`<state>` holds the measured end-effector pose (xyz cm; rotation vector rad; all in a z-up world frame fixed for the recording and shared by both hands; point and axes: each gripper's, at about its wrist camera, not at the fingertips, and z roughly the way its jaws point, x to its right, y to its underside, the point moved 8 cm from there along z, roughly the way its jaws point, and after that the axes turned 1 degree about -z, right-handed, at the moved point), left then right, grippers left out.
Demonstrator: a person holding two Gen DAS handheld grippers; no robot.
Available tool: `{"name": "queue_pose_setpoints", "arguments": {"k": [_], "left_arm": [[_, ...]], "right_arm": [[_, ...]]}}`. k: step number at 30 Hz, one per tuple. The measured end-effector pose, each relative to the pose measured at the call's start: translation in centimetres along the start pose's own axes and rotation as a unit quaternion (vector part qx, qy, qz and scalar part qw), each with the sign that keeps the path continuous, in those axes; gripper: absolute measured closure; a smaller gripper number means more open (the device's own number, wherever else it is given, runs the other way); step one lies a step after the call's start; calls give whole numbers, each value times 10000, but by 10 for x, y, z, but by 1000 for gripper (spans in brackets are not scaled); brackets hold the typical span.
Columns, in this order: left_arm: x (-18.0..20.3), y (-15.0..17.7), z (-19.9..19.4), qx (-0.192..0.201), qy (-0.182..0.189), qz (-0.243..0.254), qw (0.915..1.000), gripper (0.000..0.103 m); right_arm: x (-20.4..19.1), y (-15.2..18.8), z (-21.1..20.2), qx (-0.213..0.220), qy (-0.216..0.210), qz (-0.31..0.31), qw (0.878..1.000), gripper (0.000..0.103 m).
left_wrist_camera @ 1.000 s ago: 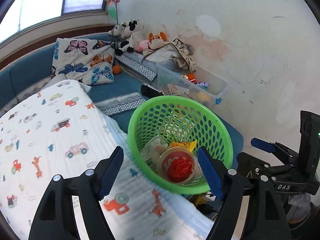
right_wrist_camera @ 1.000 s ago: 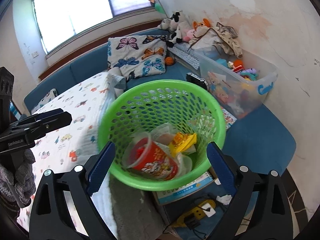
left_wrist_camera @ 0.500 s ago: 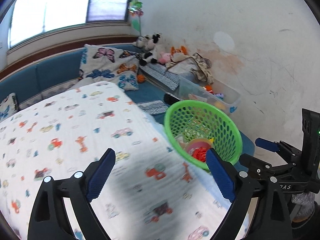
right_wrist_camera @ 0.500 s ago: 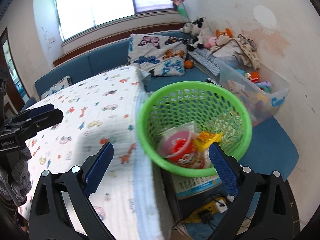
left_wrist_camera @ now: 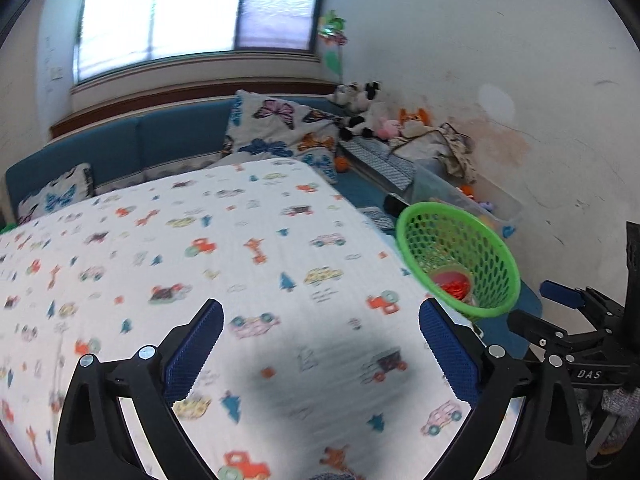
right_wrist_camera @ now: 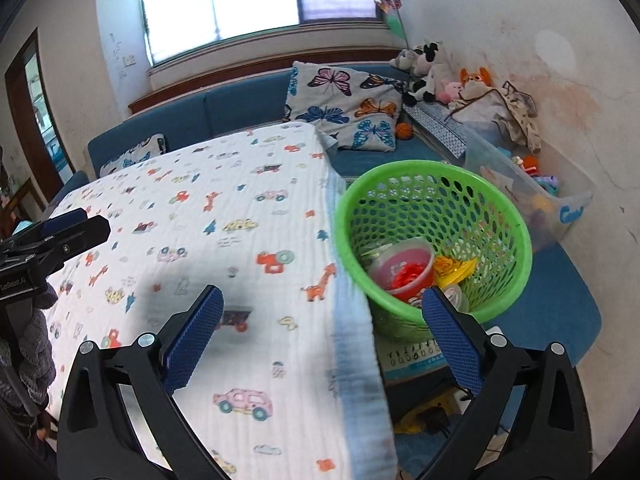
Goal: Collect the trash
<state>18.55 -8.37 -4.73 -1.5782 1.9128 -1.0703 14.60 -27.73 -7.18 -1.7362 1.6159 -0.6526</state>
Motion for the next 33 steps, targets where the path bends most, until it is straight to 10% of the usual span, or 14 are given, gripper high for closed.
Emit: {"name": "queue_pose_setpoints", "arguments": {"k": [33], "left_arm": [[-47,43,-66,374,-835,-357,9952,7]], "right_arm": [[-48,15,-24,77,-384,-119,9992,5]]}}
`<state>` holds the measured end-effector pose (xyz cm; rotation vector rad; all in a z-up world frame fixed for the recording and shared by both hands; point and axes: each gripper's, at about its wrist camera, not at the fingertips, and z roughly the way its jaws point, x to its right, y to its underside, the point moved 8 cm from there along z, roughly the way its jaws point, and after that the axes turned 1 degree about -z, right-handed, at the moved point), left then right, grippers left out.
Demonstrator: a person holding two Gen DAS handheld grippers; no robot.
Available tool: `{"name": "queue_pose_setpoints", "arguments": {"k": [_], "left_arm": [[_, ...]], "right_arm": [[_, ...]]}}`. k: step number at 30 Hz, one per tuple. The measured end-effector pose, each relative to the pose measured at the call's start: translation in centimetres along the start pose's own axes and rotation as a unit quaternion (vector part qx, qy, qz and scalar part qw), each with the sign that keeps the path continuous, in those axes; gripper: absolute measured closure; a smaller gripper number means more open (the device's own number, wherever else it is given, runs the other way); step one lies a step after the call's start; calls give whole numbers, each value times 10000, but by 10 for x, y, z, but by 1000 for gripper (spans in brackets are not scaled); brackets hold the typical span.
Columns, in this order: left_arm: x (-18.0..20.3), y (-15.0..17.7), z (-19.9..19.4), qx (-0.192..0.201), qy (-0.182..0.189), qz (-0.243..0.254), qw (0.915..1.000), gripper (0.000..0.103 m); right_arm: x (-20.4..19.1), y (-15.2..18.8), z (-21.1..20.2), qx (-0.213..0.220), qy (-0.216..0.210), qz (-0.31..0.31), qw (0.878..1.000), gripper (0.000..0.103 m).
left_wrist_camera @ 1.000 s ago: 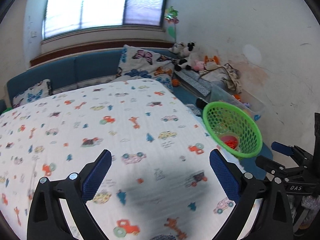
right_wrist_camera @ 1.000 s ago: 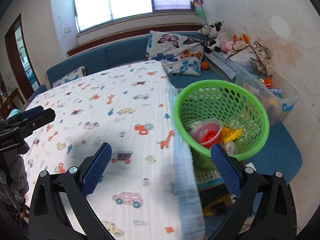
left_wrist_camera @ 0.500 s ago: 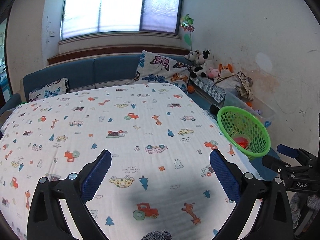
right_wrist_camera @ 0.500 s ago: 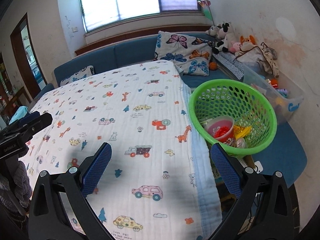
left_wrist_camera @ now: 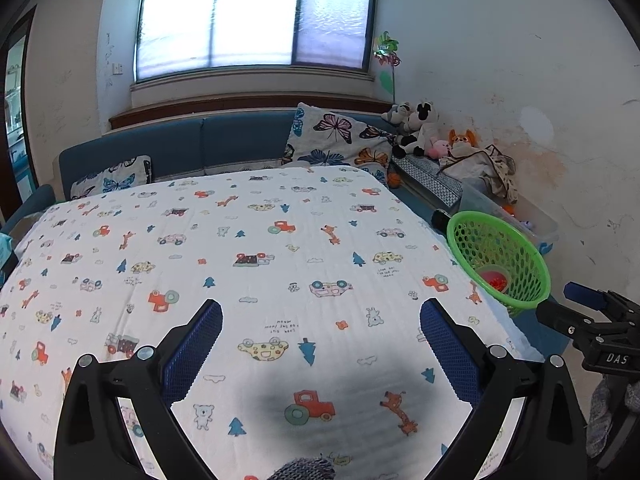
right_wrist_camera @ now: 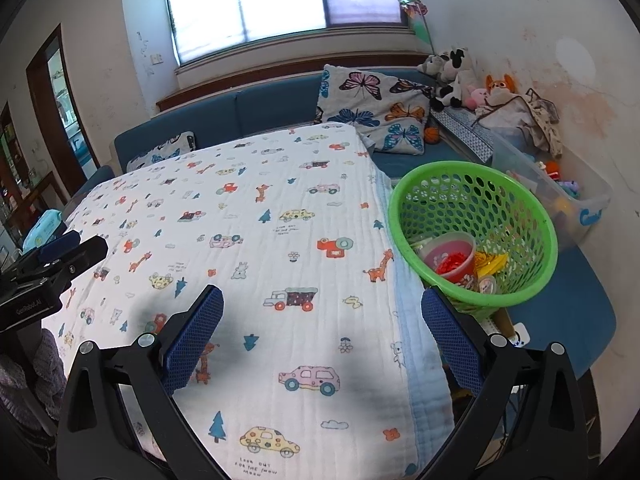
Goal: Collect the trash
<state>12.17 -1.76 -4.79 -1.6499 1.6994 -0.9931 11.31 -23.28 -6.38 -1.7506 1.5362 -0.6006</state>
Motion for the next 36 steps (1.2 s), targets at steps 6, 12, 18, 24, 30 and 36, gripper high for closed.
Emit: {"name": "queue_pose_setpoints", "arguments": {"k": [6,12,18,24,30,36], "left_arm": [[-1,0,-2,30,-26,-3,10000,7],[-3,0,-5,57,-38,-26,10000,7],[-2,1,-6,68,-82,19,9999,7],[-2,2,-6,76,-77,16,9999,7],[-2,2,-7,57,-85,17,9999,7],[-1,2,-7,50,-75,30,10000,7]], "right_arm": [[-3,-2,-4,37,-23,-12,10000,5],[-3,-2,-4,37,-20,-17,10000,5],[-5,-1,-5,29,-25,-26,10000,5],[-5,-1,-4,27,-24,-16,10000,5],[-7,0,-4,24,-34,-31,10000,5],[-7,-1,-3,22,-53,-11,10000,5]]}}
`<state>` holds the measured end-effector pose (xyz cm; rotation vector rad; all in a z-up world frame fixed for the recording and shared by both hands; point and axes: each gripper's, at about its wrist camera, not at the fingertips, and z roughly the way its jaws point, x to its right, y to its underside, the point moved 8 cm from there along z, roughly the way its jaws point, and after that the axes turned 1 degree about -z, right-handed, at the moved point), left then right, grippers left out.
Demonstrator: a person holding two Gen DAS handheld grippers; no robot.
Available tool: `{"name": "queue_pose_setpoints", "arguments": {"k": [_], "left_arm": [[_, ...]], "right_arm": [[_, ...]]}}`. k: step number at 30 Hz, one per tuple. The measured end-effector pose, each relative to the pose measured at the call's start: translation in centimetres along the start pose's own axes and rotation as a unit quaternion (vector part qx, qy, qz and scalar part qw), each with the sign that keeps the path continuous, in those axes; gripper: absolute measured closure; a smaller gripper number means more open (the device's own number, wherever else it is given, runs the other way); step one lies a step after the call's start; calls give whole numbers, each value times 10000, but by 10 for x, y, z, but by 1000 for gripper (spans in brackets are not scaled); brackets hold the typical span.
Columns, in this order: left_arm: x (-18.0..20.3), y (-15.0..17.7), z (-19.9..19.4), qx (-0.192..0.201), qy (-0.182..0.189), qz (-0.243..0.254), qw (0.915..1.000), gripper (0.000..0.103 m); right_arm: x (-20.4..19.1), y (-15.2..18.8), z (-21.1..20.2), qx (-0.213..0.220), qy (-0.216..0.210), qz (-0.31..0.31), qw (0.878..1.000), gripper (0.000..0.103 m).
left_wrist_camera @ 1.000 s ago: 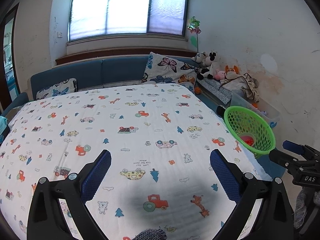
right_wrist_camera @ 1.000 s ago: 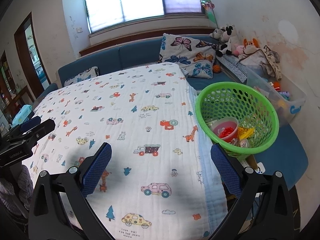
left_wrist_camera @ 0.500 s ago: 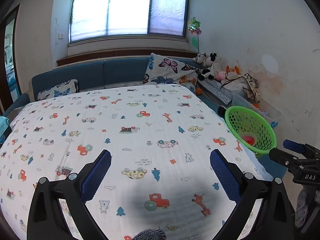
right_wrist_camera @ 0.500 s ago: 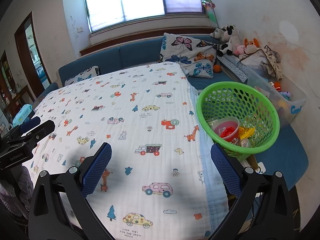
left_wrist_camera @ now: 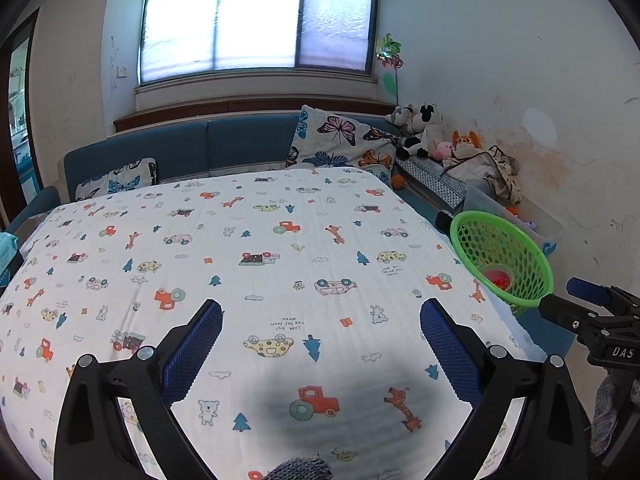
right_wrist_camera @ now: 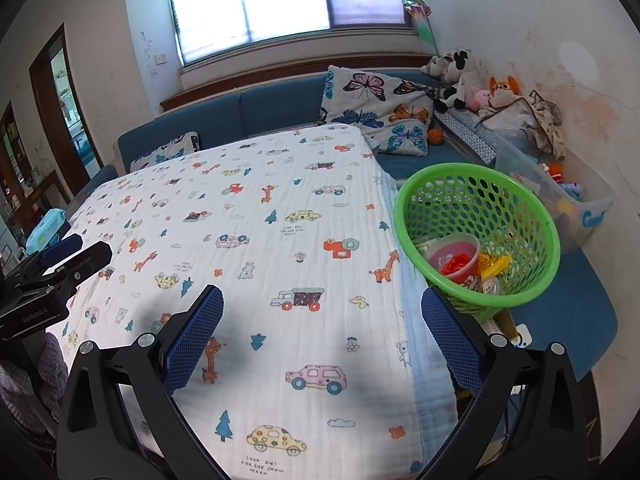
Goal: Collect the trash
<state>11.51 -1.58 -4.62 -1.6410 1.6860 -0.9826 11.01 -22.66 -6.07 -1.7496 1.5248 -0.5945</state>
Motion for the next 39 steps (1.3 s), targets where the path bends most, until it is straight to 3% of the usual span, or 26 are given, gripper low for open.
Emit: {"name": "queue_pose_setpoints", "arguments": {"k": [39], "left_arm": [[0,6,5,-49,-5,-8,10000,7]], "right_arm": [[-2,1,5,-80,-76,34,9999,5]]}}
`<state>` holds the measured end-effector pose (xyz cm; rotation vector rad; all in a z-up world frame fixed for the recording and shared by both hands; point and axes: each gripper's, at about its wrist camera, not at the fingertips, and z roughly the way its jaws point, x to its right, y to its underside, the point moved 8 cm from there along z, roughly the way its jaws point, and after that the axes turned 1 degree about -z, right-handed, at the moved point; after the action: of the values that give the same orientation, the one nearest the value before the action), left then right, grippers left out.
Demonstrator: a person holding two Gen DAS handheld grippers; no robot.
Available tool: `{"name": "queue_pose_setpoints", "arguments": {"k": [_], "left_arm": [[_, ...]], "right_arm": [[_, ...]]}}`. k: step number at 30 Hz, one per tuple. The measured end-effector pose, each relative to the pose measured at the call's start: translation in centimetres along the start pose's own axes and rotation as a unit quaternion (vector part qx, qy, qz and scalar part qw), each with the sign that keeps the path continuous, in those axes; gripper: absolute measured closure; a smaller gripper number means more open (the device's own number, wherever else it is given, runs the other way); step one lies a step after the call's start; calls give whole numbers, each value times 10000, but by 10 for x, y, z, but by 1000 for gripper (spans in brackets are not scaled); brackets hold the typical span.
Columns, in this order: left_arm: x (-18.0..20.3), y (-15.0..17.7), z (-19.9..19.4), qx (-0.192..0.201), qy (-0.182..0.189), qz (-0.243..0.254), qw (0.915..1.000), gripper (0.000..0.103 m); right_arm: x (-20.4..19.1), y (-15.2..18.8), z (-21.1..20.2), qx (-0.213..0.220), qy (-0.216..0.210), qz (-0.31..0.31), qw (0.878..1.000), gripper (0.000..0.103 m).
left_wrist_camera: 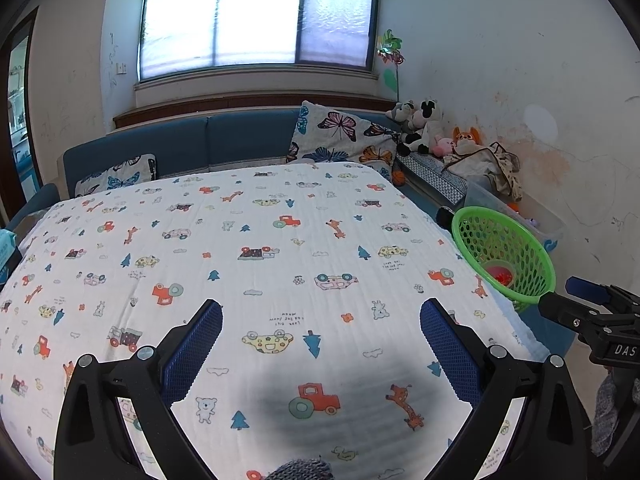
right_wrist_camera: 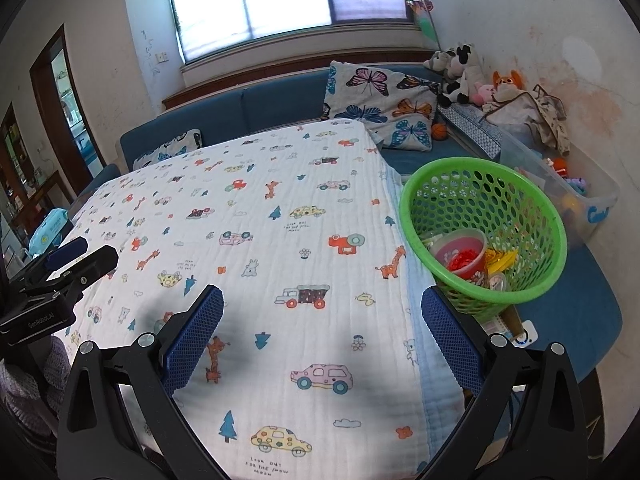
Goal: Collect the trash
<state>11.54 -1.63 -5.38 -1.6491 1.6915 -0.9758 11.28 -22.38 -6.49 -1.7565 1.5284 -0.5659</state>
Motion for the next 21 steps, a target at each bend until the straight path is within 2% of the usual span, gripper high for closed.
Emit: {"name": "queue_pose_setpoints", "arguments": {"k": [21], "left_arm": [[0,3,2,-7,10,3,10000,7]], "right_arm": [[-2,2,2,-29,-30,21,10000,5]]}}
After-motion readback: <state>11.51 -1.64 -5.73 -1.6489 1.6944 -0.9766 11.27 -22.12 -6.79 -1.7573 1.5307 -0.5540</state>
